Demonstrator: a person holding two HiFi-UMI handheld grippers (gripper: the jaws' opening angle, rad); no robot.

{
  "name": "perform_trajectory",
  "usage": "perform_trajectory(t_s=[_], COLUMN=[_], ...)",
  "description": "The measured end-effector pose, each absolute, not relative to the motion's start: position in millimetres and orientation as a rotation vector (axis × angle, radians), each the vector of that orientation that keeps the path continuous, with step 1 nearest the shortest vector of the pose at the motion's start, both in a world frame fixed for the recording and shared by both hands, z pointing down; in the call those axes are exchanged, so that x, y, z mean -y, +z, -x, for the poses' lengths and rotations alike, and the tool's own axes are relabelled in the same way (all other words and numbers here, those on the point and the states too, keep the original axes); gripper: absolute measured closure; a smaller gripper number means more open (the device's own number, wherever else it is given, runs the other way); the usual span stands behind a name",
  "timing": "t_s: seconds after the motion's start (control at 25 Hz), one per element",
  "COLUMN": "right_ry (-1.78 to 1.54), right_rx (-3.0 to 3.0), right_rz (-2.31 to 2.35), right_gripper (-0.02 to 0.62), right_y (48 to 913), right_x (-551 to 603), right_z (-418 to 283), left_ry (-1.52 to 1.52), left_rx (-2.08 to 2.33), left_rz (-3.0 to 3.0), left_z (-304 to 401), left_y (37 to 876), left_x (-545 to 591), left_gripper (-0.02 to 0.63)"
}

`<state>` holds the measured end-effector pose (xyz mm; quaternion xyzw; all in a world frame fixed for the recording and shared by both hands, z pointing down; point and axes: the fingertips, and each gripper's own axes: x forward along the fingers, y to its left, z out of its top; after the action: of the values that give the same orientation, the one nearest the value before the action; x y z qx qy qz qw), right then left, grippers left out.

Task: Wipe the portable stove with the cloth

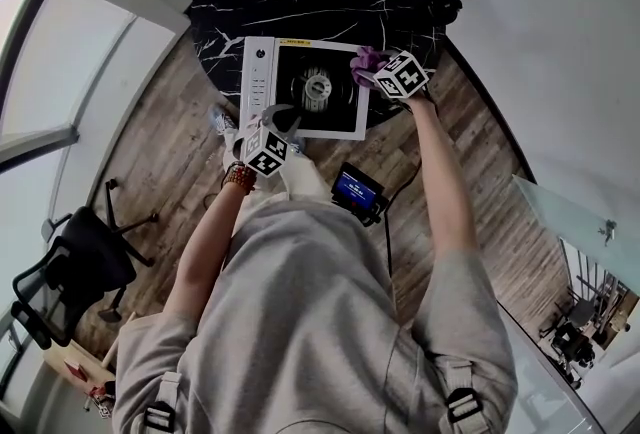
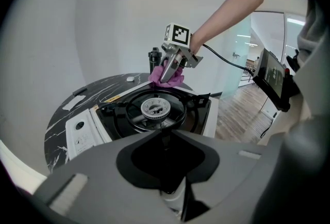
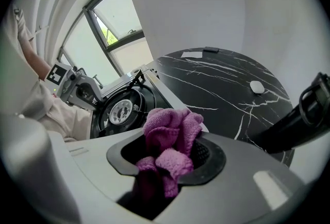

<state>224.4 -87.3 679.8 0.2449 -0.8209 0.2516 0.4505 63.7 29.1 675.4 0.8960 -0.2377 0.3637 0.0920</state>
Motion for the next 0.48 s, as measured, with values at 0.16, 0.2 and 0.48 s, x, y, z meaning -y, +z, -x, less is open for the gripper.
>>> perform_trajectory(t_s=[0.16, 0.2, 0.48], right_ry=[0.608, 0.608, 0.608], right_rx=[2.016, 2.014, 2.019], right_rz=[-0.574, -0.574, -0.553], right_gripper=[0.414, 0.414, 0.414], right_y=[680.3, 681.0, 681.5], right_x=[84.2, 83.8, 76.4], right_z=[-221.5, -221.5, -219.1], left_ry=[1.081, 1.081, 1.085], left_rx=[0.708, 0.707, 0.717], left_rz=[-2.661, -2.659, -2.660], left_z=[-63.5, -63.4, -63.4], left_y=[675.7, 676.4, 675.9], left_x=[-28.8, -28.9, -28.8], left_gripper=[0.548, 0.548, 0.555])
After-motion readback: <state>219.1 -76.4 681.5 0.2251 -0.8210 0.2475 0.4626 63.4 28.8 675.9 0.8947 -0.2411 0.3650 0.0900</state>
